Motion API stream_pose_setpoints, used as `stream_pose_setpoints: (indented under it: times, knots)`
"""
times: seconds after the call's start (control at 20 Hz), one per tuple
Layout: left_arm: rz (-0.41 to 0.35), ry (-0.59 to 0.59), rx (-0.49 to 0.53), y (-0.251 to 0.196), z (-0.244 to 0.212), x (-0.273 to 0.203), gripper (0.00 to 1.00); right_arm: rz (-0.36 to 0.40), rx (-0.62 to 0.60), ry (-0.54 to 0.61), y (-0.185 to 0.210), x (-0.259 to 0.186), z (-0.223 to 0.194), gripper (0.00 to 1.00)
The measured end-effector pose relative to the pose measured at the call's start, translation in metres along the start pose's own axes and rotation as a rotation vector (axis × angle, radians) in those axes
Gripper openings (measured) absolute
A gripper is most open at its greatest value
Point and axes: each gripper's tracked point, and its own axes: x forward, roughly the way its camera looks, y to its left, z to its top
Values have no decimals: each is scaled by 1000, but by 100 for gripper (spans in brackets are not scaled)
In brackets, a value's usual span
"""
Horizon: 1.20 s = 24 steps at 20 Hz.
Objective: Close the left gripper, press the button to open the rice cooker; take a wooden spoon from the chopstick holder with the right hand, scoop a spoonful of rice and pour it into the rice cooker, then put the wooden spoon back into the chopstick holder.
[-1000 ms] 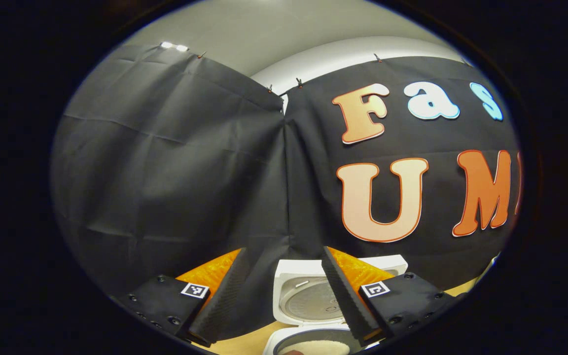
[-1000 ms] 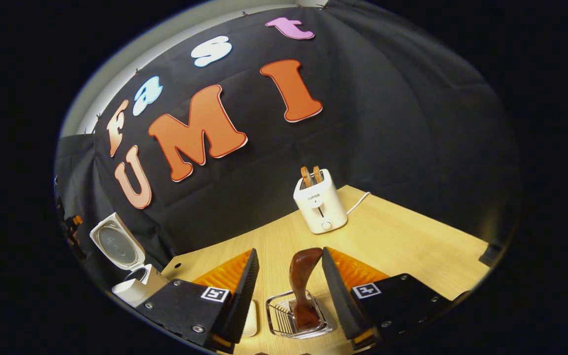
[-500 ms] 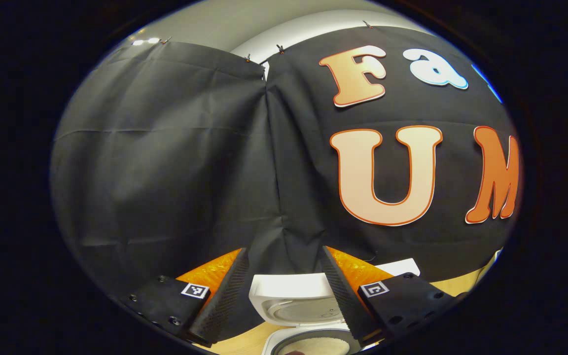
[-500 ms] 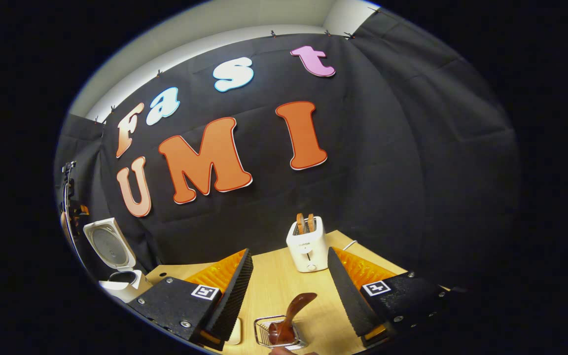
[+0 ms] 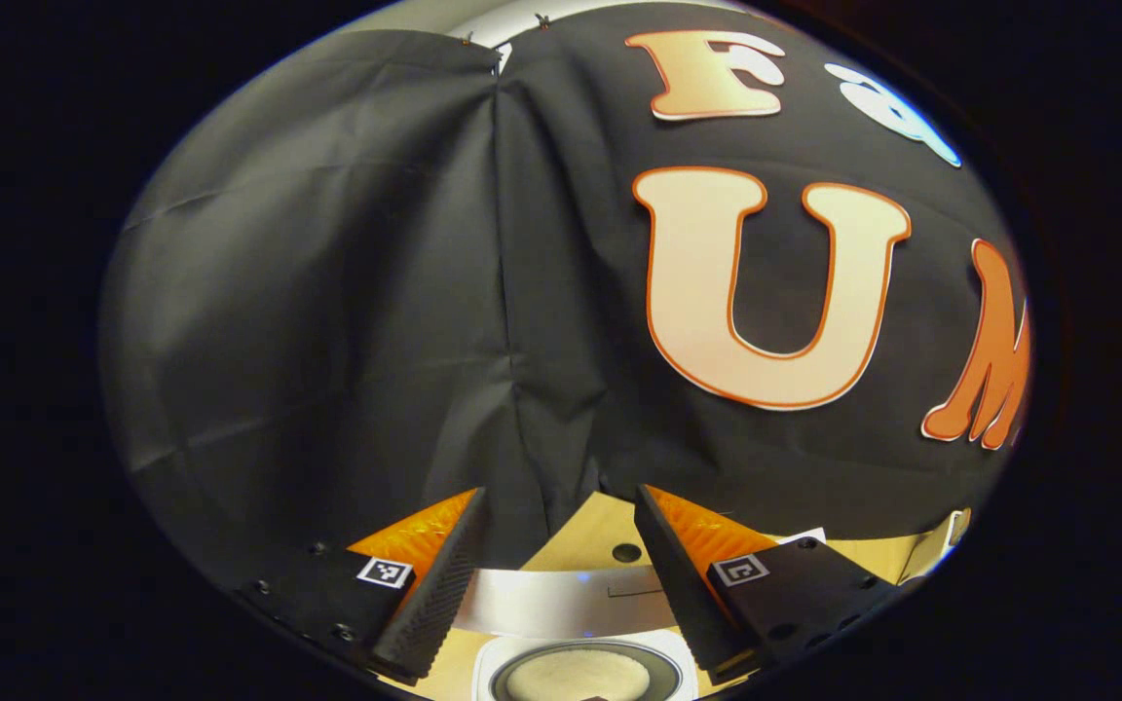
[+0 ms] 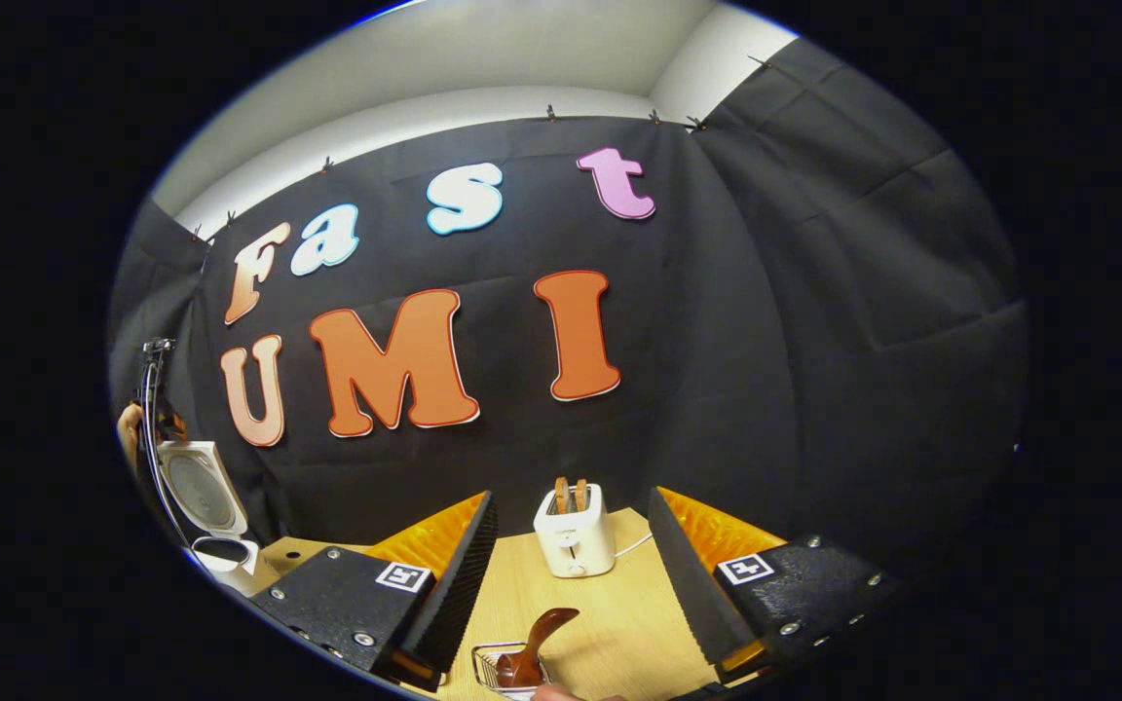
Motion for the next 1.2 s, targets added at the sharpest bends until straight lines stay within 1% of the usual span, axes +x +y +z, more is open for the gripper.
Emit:
stream_pose_setpoints:
  times: [0.15,0.2,0.25,0.3,0.35,0.45,0.6,0.65,0.85,0.95,1.05,1.1,1.15,1.2]
  knots:
    - [-2,22,12,-3,-6,0,96,7,-7,-26,4,-5,6,92]
    - [-15,37,17,-4,-8,-3,97,13,-3,-26,5,-6,4,92]
    - [-29,54,14,-5,-12,-4,93,22,3,-25,7,-5,3,92]
    - [-64,73,11,-12,-18,-10,96,28,8,-23,9,-4,1,92]
    - [-94,77,6,-18,-24,-21,96,36,13,-28,12,-3,0,92]
    - [-124,104,26,-22,-41,-39,82,62,20,-41,19,-1,0,91]
    - [-163,176,52,-28,-69,-61,85,110,52,-49,30,5,-3,91]
    - [-180,204,61,-29,-82,-66,82,125,74,-53,33,6,-4,91]
    - [-219,325,38,-35,-154,-91,82,165,161,-58,34,12,-12,91]
    - [-222,329,9,-35,-181,-98,83,178,170,-46,35,14,-21,91]
    - [-224,339,46,-36,-219,-105,83,190,151,-30,37,15,-29,91]
    - [-223,372,95,-36,-246,-107,85,199,140,-23,40,16,-34,91]
    - [-209,462,135,-35,-273,-118,84,206,134,-15,42,16,-37,91]
    - [-221,317,155,-35,-259,-105,83,217,136,-8,45,15,-40,91]
